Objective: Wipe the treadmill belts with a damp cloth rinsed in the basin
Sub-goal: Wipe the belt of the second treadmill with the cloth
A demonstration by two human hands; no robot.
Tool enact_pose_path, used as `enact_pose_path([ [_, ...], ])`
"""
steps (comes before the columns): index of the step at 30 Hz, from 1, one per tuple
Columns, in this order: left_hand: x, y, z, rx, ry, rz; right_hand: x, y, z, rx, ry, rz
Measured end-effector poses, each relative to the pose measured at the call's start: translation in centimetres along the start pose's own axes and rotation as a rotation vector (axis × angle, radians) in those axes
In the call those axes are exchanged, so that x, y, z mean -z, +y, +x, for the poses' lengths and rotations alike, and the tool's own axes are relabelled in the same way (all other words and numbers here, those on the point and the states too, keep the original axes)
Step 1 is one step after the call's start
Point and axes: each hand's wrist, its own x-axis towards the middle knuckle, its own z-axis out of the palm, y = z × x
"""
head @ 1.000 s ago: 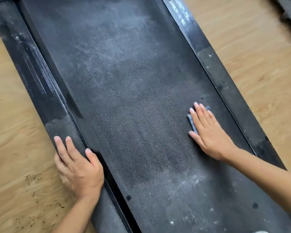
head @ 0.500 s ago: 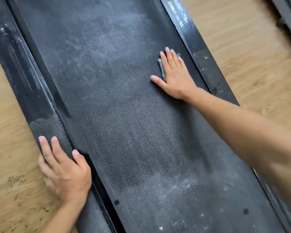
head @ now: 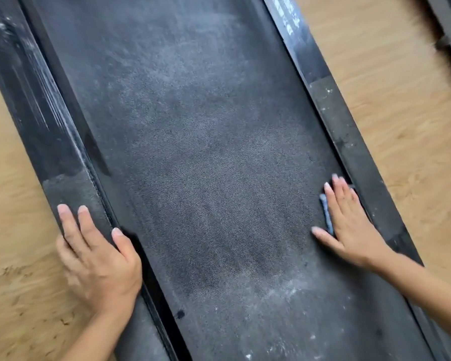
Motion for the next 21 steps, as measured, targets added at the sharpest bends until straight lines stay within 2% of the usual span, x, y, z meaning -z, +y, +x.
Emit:
enact_pose_path([
  [3,-0.1,-0.1,0.0,-0.003,0.005,0.011,3.1,-0.6,10.0,0.032,0.106,-0.026],
  [6,-0.2,-0.3,-0.1,-0.01,0.019,0.016,7.0,-1.8,19.2,0.048,0.144,-0.043],
  [9,-0.3,-0.3,-0.1,-0.026,0.024,0.02,8.9,-2.4,23.7,0.058,0.158,-0.048],
  [12,-0.2,-0.3,-0.1,-0.018,0.023,0.009,7.5,-1.3,20.7,0.064,0.142,-0.017],
  [18,-0.1,-0.6,-0.3,-0.034,0.032,-0.002,0.5,0.2,0.6,0.003,0.002,0.017],
  [21,-0.2,-0.5,0.0,-0.017,0.027,0.024,-0.1,0.6,-3.3,0.024,-0.097,0.029],
])
